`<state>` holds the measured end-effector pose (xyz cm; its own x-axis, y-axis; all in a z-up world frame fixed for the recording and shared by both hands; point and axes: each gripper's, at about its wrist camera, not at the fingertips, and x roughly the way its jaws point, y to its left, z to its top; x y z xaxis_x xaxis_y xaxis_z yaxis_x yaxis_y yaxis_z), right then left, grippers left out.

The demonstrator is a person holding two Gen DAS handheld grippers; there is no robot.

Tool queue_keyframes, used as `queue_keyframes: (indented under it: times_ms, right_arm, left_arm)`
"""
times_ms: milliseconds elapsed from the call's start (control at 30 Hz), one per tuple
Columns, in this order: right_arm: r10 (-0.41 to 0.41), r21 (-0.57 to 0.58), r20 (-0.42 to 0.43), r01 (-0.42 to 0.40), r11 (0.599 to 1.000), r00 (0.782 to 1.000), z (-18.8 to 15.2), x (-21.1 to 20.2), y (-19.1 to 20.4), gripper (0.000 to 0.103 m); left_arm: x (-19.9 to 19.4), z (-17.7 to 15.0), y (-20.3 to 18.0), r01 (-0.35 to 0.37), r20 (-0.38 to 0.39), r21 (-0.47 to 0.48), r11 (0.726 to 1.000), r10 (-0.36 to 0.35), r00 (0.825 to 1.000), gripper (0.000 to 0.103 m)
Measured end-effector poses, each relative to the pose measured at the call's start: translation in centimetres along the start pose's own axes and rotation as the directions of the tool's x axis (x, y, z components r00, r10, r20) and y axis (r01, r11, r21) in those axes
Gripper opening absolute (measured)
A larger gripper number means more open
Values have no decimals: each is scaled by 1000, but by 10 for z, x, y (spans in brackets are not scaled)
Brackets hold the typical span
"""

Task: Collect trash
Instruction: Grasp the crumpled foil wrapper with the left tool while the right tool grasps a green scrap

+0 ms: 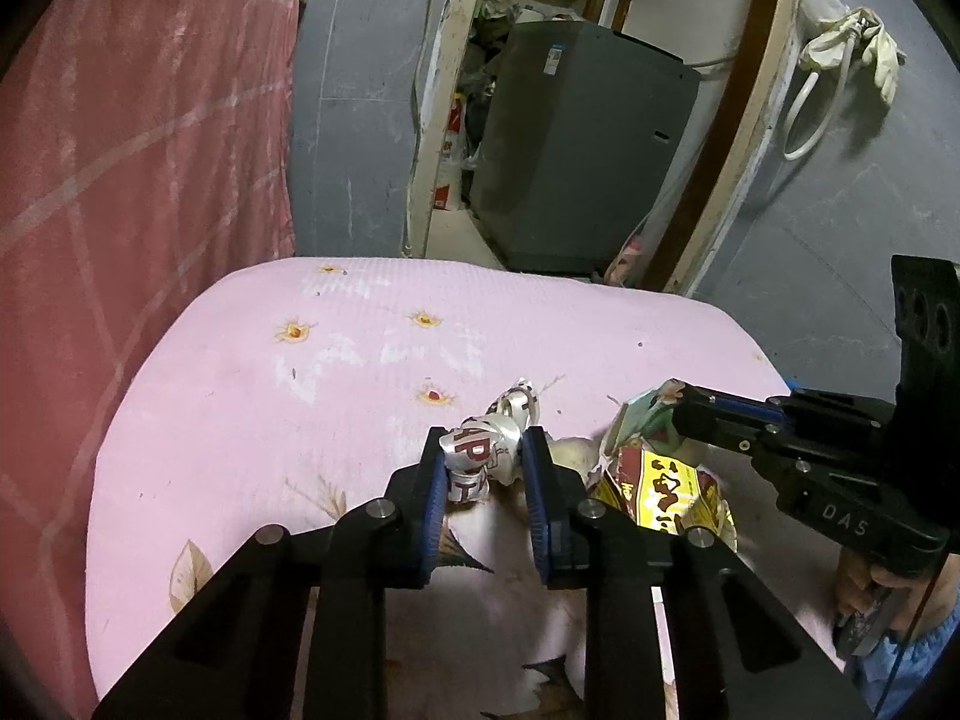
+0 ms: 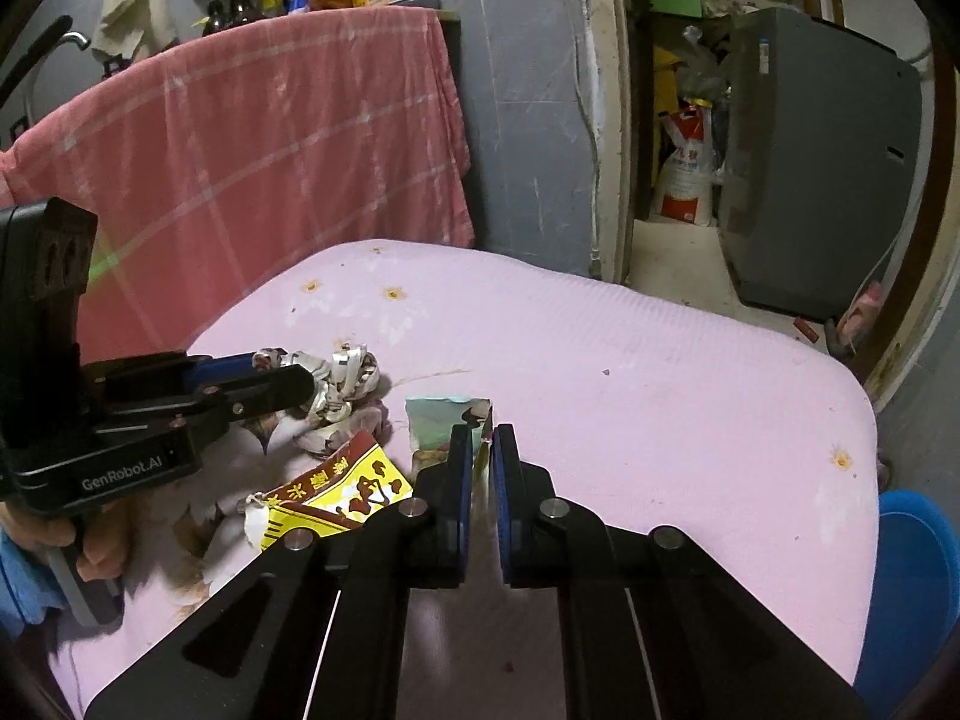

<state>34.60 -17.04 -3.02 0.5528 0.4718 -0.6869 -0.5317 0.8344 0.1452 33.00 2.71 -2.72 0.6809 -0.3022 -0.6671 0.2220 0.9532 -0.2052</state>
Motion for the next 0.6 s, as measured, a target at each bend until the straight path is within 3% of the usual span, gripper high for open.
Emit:
queue_keyframes:
  times_ms: [233, 433, 600]
  right_arm:
    - [43, -7, -58, -43, 999, 997, 1, 10, 1, 6]
    - [21, -33, -97, -24, 999, 995, 0, 18, 7, 8]
    - [-5, -58, -50, 2, 998, 999, -1, 10, 13, 3]
  left_arm:
    - [-8, -1, -1, -22, 38, -21, 1000, 23, 999, 18]
    - [-12, -4, -2, -21, 47, -21, 1000, 22, 999, 18]
    - [-15, -4, -2, -28, 65, -19, 999, 29, 997, 18]
